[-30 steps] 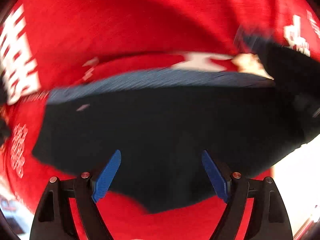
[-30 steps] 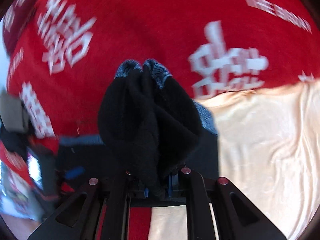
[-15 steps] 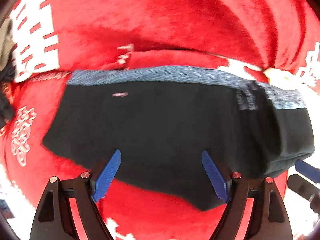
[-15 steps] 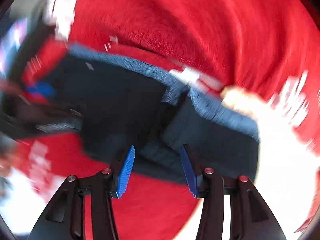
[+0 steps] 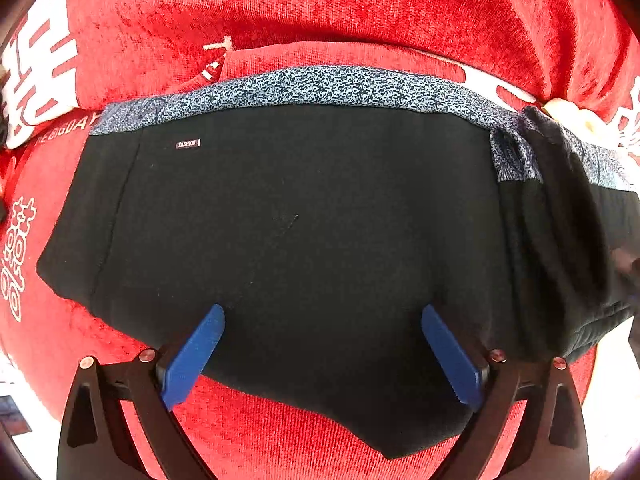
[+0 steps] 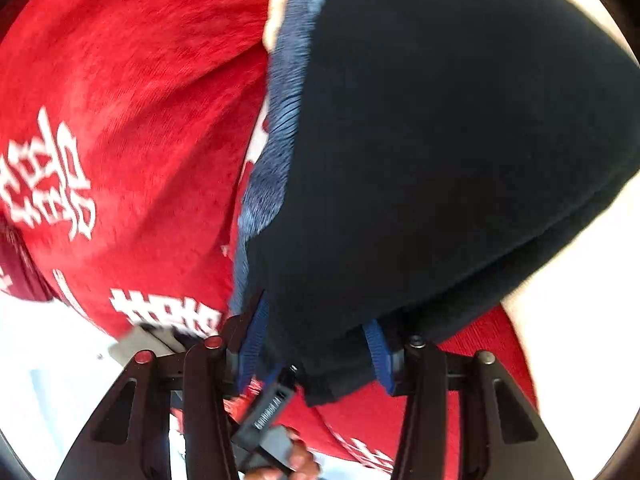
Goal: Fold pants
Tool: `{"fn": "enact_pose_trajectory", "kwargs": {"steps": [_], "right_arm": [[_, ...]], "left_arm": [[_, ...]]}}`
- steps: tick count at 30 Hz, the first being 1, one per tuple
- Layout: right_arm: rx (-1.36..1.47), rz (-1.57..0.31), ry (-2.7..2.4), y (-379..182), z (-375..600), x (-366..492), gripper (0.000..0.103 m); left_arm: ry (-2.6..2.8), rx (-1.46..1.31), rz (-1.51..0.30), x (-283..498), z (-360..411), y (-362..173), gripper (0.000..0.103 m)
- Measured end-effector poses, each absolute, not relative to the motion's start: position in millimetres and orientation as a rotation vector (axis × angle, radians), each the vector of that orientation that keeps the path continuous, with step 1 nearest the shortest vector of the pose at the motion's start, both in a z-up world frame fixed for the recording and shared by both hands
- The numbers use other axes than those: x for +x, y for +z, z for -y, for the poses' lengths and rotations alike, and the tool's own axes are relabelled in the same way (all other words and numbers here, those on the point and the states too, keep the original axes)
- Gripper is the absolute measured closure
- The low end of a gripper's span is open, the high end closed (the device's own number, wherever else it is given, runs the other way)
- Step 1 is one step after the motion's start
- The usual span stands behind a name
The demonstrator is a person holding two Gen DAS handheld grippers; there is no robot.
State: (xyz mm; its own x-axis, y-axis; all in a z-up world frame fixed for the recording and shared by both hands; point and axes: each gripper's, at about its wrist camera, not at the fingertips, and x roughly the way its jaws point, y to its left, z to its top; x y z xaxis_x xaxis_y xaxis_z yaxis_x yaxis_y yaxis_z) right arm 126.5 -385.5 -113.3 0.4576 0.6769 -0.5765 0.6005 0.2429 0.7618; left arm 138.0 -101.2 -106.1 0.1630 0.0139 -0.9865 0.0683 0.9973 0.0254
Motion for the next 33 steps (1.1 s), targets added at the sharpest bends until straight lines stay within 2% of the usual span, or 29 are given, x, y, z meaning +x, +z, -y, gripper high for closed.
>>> {"fn": "enact_pose_trajectory", "kwargs": {"steps": [1,7,11,13,14,16,18,21,24,28,30,33], "right_arm": [[1.418,-1.223,0.064,-112.7,386.0,129.4,0.098],[1.162,-1.238,0.207,-55.8,373.9,137.8,0.098],[1.072,-1.388,0.144,-96.0,357.9,135.4,0.098],[1.091,-1.393,0.155,-107.0,360.4,134.8,0.097],[1.093,-1.408,0.173,-104.1,363.4,136.1,0.094],[1.022,-1.462,0.255,-87.9,364.0,141.5,0.080],[0.922,-1.438,0.403,-57.1,373.5,143.1,0.060],[0.774,-1.314,0.401,-23.4,411.5,155.7,0.050],[0.714,-1.255,0.198,-32.8,476.4,173.1,0.049],[0.924,-1.283,0.155,-95.4,531.7,183.3,0.050],[1.018,-1.317,0.216,-121.0,529.5,187.8,0.061],[1.075,-1.323,0.245,-120.3,520.2,190.3,0.068]], "left_arm": [[-0.035,0.071,-1.408,138.5,101.5,-105.7,0.003],[-0.021,0.064,-1.385,135.4,102.5,-105.1,0.002],[0.006,0.087,-1.404,138.1,104.2,-97.0,0.003],[-0.002,0.119,-1.370,140.0,105.8,-83.6,0.003],[-0.010,0.126,-1.362,141.0,107.4,-77.9,0.003],[-0.034,0.133,-1.349,142.7,110.8,-67.1,0.003],[-0.066,0.141,-1.329,144.3,120.8,-54.3,0.003],[-0.129,0.155,-1.296,151.0,148.9,-40.5,0.003],[-0.195,0.137,-1.269,156.0,180.0,-25.8,0.003],[-0.293,0.092,-1.252,168.9,225.8,-27.8,0.003],[-0.331,0.092,-1.253,172.4,249.4,-34.0,0.003],[-0.294,0.146,-1.298,172.8,259.0,-58.4,0.003]]}}
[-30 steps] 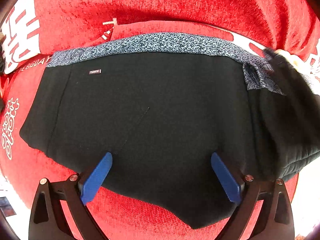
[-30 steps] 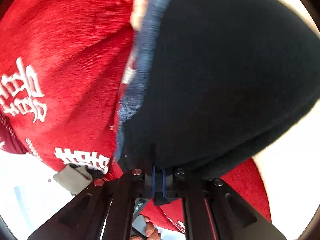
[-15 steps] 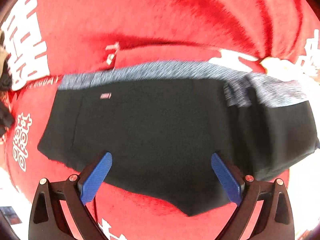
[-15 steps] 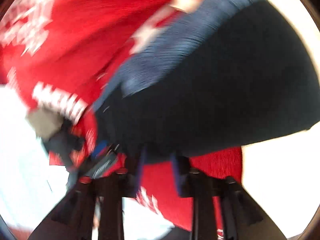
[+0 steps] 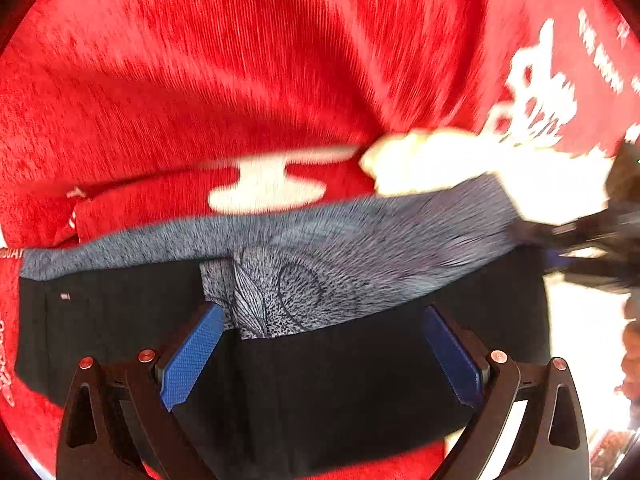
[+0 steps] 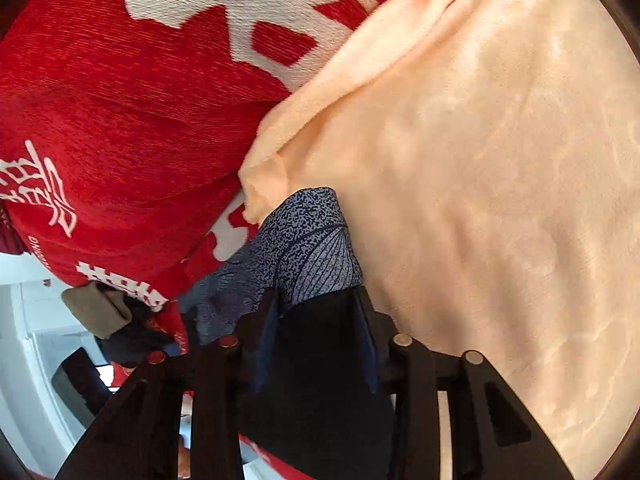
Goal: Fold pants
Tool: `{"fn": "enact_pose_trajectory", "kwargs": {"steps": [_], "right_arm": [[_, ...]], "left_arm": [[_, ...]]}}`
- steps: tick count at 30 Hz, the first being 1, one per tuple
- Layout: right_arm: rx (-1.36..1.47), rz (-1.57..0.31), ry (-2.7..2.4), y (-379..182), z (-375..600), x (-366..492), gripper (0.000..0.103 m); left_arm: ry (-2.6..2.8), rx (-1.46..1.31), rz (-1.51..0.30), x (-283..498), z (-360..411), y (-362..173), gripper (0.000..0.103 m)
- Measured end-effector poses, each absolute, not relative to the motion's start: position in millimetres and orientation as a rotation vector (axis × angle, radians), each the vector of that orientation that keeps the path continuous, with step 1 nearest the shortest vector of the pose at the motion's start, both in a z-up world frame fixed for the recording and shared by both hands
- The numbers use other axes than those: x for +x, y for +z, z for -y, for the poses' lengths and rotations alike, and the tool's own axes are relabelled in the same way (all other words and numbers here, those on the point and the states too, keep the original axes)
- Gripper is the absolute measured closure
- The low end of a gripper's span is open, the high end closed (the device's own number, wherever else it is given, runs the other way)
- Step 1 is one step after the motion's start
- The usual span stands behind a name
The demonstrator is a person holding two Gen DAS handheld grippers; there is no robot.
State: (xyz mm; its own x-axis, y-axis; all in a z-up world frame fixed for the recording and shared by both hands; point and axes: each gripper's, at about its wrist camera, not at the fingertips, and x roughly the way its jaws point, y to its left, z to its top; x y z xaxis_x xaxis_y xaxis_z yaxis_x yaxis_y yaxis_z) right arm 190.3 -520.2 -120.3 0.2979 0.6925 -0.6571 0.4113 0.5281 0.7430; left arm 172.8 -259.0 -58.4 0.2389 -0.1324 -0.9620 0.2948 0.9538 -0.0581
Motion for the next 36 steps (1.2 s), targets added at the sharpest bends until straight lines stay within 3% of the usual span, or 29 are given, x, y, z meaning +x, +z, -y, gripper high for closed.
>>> {"fn": "enact_pose_trajectory", "kwargs": {"steps": [3,7,11,18,24,30,31,33,36], "right_arm": [[0.994,-1.312,0.281,-94.1,516.0,185.6,0.069],[0.642,-1.402,0.138,-100.3,509.1,190.4,0.068],[0.603,-1.377,0.071,-93.0,500.8,182.3,0.061],[0.482,-1.327,0.126,-36.9,446.4,151.1,0.061],[0.430,-1.423,0.172,-73.3,371.9,157.9,0.061],[0.393,-1.441,0.169,-54.7,336.9,142.4,0.056],[0.365,-1.449,0.174,-49.7,335.5,139.7,0.055],[0.331,-1.464,0.181,-43.0,325.2,132.7,0.040],[0.355,-1.498,0.184,-41.8,301.6,125.0,0.035]], "left_arm": [[-0.236,0.095,-1.395,170.2,239.3,-91.7,0.000],[-0.237,0.122,-1.371,167.6,230.9,-86.5,0.000],[-0.203,0.173,-1.367,165.7,218.9,-74.4,0.000],[-0.128,0.113,-1.405,156.5,169.3,-57.8,0.000],[-0.065,0.123,-1.459,136.5,129.0,-46.0,0.000],[-0.023,0.111,-1.509,111.3,94.9,-46.5,0.000],[-0.022,0.102,-1.512,108.3,88.8,-44.0,0.000],[-0.021,0.088,-1.513,102.5,77.5,-38.0,0.000],[-0.014,0.089,-1.523,93.0,66.5,-33.9,0.000]]}}
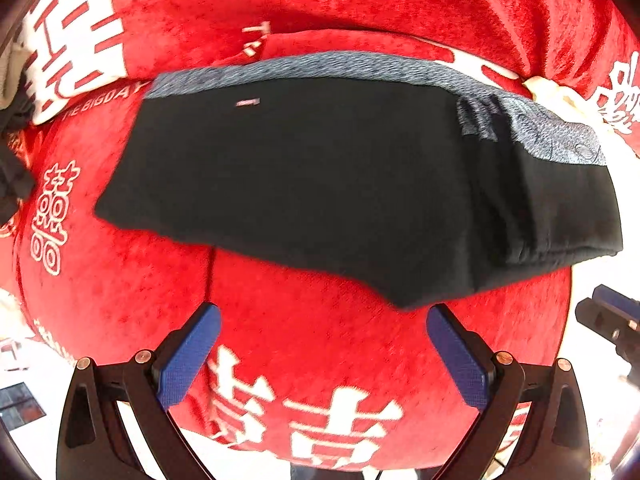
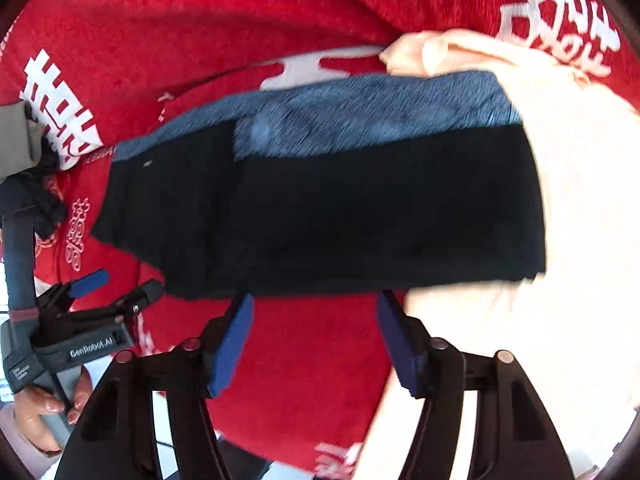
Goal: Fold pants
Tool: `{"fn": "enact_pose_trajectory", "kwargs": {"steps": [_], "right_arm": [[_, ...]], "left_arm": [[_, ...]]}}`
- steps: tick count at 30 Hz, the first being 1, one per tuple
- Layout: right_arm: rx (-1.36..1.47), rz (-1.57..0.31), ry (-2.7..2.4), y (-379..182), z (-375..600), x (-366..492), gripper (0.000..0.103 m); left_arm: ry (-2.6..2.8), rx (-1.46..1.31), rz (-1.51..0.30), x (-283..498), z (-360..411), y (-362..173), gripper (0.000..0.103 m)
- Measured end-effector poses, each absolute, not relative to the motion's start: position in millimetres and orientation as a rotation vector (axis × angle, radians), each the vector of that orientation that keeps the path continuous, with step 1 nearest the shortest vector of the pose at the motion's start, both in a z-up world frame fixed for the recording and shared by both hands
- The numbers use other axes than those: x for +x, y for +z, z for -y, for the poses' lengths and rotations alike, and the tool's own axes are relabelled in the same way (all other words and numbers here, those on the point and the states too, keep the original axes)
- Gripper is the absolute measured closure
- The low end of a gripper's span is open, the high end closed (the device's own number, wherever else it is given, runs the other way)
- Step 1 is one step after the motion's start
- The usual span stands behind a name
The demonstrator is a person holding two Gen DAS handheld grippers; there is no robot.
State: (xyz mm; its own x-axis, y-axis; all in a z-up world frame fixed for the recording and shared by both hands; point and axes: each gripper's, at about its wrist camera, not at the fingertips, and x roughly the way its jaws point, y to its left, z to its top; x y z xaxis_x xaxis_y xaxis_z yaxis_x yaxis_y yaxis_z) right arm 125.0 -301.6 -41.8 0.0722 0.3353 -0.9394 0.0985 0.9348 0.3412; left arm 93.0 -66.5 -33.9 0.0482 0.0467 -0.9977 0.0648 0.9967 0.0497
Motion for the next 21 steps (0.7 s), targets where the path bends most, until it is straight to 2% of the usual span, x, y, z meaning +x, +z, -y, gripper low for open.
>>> {"fn": "enact_pose_trajectory", "kwargs": {"steps": [2,6,21], "right_arm": [[0.358,-1.523,0.181,-38.9,295.1,112.4,0.034],[0.378,-1.551,0.182,-37.7,268.6,97.8,0.024],[0.309,-1.610,0.214,-26.4,196.2,86.4,0.022]], "left_arm": [[-0.020,0.081,-1.533,88.2,56.8,-33.3,0.000],[-0.050,0.034,-1.546,90.7,39.6,-32.8,0.000],[0.004,-0.092,-1.571,85.3,-22.8,-39.0,0.000]]}}
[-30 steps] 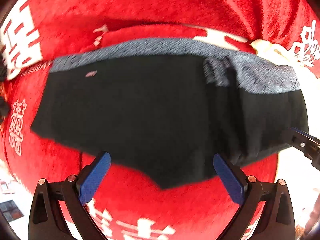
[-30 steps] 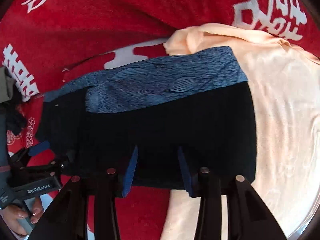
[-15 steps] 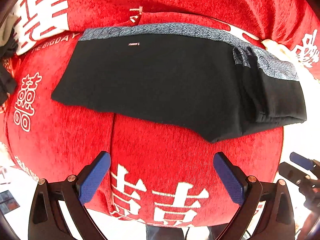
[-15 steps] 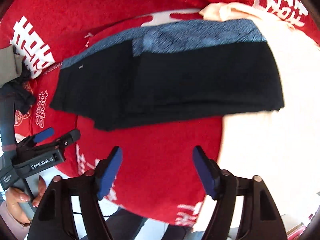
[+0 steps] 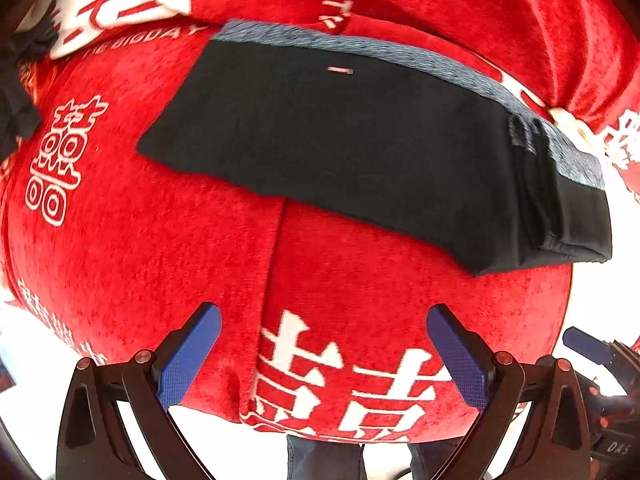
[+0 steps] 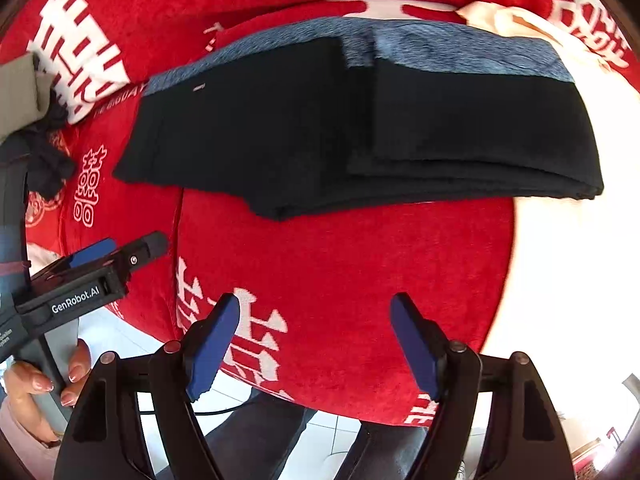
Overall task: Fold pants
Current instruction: 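Open both grippers and release the folded trousers on the red sheet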
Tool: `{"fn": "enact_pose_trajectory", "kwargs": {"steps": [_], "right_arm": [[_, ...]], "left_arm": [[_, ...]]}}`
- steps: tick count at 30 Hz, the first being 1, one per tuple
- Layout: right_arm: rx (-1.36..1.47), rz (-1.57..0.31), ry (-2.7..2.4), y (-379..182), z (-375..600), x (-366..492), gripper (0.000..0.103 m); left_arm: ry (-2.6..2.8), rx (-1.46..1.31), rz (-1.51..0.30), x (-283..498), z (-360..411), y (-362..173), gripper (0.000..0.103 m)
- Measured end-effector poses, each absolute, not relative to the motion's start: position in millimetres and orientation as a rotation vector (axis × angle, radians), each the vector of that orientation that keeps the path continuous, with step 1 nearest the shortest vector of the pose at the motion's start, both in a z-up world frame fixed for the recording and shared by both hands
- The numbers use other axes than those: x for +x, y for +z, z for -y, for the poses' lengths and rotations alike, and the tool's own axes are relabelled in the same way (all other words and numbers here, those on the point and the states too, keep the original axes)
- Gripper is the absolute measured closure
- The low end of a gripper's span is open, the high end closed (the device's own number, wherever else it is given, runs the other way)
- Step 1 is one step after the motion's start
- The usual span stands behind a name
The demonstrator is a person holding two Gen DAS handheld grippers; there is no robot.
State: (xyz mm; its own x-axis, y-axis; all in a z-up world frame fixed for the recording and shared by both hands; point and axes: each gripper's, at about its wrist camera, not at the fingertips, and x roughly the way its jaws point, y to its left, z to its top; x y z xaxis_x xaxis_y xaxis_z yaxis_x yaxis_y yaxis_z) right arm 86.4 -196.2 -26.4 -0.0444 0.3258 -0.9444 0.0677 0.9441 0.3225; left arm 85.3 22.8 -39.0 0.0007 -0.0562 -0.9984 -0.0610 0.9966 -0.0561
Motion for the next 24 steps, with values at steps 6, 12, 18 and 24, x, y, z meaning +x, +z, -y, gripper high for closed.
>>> {"fn": "enact_pose_trajectory", "kwargs": {"steps": [6,12,18,24], "right_arm": [[0.258,-1.627,0.262,-27.8,168.4,92.5,0.022],[0.241,-1.655,0.288,-39.1,148.9,97.6,0.022],[0.249,-1.672,0.304,-47.3,137.4,100.9,0.022],[0.234,-1.689,0.322,-51.5,130.2,103.6,0.022]], "left_arm": [[0.057,-0.134,-1.581,83.3,-49.3,-46.6,0.000],[0.101,-0.210,-1.595,88.5,-78.5,-62.5,0.000],[0.129,-0.239,-1.598,102.7,-93.3,-76.5,0.000],[0.125,-0.287,-1.589,112.9,-102.5,-83.2,0.000]]}}
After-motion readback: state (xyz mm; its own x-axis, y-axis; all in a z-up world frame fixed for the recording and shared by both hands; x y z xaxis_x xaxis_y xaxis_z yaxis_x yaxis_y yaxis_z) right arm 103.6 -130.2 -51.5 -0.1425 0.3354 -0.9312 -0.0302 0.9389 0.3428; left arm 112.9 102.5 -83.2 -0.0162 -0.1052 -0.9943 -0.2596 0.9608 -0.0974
